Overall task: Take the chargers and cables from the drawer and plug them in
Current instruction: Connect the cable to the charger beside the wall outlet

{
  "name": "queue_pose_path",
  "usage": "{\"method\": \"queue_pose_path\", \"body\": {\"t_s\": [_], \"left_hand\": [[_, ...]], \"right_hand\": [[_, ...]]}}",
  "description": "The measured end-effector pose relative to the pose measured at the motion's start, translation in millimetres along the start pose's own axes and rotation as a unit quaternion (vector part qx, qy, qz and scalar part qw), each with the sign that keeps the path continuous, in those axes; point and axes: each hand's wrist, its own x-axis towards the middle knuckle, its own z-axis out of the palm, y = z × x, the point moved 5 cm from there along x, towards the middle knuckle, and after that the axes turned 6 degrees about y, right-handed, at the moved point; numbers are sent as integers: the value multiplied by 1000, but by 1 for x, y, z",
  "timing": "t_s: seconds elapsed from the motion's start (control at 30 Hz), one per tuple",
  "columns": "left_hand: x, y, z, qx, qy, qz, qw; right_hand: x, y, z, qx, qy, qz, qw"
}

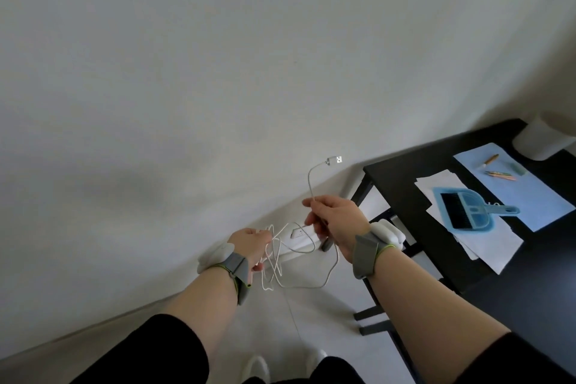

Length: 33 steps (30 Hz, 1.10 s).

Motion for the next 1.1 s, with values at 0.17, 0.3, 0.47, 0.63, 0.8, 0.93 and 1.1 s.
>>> {"method": "queue_pose_path", "body": {"t_s": [0.17,0.3,0.47,0.63,0.8,0.93,1.1], "left_hand": [[15,4,3,5,16,-15,1000],[20,10,8,-33,32,-19,999],[24,14,9,-67,47,-28,996],[29,11,7,-104,46,-42,993],[30,14,3,-115,44,-44,991],[26,22,0,-115,45,-31,992],[18,37,0,-145,23,-24,989]], "right_hand": [[18,-5,5,-12,-28,11,999],[26,-8,7,-8,-58,20,998],[36,-13,7,-52,-75,22,996],[39,-18,13,-57,-101,12,993],[36,-25,24,-72,-124,19,989],[35,-27,28,-64,-124,21,990],[30,-29,37,-50,-148,25,987]]}}
